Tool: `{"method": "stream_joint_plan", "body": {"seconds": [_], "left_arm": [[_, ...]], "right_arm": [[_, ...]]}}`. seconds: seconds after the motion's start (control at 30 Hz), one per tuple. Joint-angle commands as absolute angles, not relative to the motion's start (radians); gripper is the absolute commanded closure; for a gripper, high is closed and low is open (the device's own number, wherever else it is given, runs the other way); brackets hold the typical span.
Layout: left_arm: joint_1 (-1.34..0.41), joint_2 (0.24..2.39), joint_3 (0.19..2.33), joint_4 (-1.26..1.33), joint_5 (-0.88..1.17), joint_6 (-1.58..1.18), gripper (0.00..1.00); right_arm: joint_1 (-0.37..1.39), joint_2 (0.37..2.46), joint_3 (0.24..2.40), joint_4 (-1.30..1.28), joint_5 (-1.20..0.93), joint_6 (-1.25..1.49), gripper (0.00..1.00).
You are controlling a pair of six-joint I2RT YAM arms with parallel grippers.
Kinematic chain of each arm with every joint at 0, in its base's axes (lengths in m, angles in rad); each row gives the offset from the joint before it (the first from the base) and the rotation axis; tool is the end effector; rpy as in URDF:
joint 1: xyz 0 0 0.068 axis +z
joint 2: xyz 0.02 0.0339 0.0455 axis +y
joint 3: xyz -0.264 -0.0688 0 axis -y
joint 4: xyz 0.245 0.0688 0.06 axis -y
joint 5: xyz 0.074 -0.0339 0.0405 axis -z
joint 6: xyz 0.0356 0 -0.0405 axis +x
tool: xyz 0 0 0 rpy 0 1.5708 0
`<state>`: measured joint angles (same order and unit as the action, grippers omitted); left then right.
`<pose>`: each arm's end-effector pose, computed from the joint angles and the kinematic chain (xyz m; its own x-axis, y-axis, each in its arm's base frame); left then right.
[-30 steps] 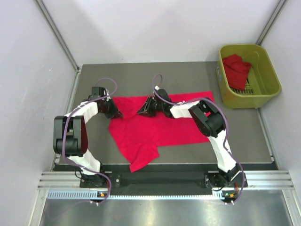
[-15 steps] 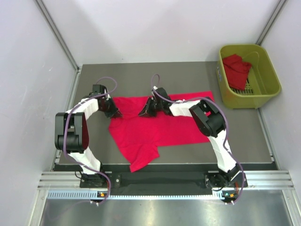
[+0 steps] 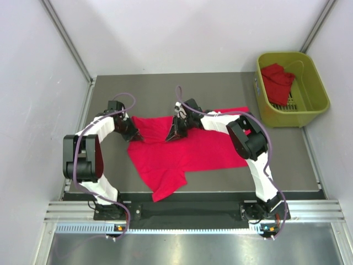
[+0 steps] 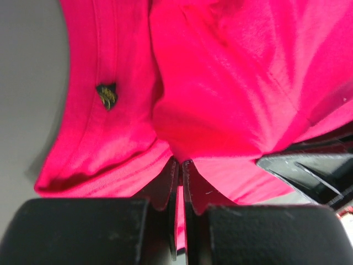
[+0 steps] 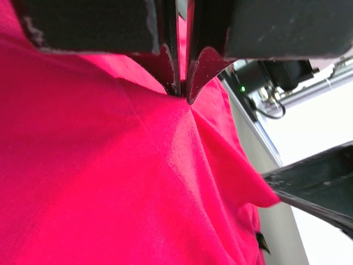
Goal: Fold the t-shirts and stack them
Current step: Fold the tshirt
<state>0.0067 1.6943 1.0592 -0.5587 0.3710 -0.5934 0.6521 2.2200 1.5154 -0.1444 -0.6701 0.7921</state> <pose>0.3249 -0.0107 0.1788 -0.8419 -0.5268 -0.1167 -0.4144 0.7699 -0.4853 0.3621 0.3043 0.1343 -0.9898 -0.0538 -0.1322 -0.1385 0.5869 0.7978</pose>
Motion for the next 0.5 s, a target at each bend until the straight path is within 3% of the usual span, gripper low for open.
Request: {"method": "stream_joint_plan", "body": {"seconds": [0.0, 0.1, 0.13, 0.27, 0.3, 0.37, 0.47], "left_arm": [[0.018, 1.600, 1.032, -0.586, 0.380, -0.618, 1.00], [0.018, 1.559, 1.003, -0.584, 0.393, -0.647, 1.00], [0.018, 1.552, 0.993, -0.584, 0.394, -0.650, 1.00], [0.018, 1.545, 0.979, -0.581, 0.397, -0.653, 1.00], [0.018, 1.549, 0.979, -0.580, 0.399, -0.653, 1.00], [0.020, 1.548, 0.970, -0.569, 0.408, -0.660, 1.00], [0.018, 1.543, 0.968, -0.569, 0.403, -0.660, 1.00]], "right_arm": [[0.632, 2.180, 1.560, -0.196, -0.726, 0.732, 1.00], [0.626, 2.209, 1.581, -0.199, -0.752, 0.727, 0.99], [0.624, 2.210, 1.585, -0.202, -0.752, 0.724, 0.91], [0.623, 2.214, 1.585, -0.195, -0.756, 0.721, 0.83], [0.623, 2.218, 1.585, -0.195, -0.759, 0.721, 0.85], [0.623, 2.223, 1.585, -0.192, -0.764, 0.729, 0.98], [0.623, 2.220, 1.572, -0.187, -0.765, 0.735, 1.00]]}}
